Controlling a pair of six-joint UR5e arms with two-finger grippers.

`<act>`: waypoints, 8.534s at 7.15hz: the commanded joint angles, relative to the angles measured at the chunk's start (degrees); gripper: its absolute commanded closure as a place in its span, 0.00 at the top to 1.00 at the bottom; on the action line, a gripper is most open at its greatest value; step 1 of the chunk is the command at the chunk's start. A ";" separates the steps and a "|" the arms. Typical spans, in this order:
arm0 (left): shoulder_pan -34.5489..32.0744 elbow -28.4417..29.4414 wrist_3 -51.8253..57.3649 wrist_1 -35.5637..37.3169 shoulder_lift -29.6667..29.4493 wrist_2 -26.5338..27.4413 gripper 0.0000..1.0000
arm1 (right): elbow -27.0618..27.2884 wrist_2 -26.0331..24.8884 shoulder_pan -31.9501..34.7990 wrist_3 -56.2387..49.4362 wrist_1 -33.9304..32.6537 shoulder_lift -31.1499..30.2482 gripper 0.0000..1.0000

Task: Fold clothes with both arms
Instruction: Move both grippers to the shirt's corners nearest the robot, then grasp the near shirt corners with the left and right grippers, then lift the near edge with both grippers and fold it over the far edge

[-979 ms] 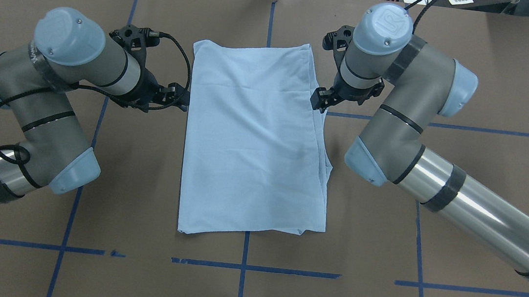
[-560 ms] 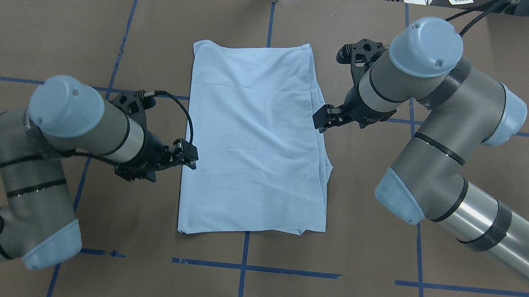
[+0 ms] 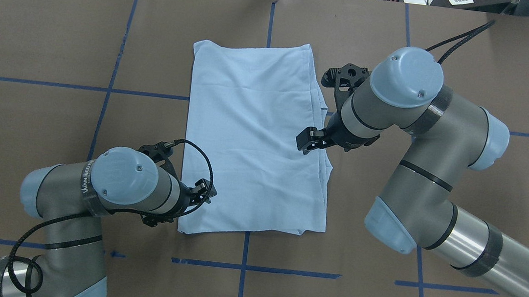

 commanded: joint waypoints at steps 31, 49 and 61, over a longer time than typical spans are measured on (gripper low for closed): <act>3.55 -4.77 -0.31 6.22 -0.52 0.30 0.00 | 1.65 -21.45 -21.94 55.26 2.64 -6.06 1.00; 8.36 -9.94 -0.13 6.48 1.40 2.31 0.00 | 10.67 -21.54 -25.00 54.56 2.73 -6.75 0.00; -0.29 -9.54 11.02 10.02 -1.65 2.85 0.00 | 3.70 -17.87 -14.85 51.31 3.61 -1.07 0.00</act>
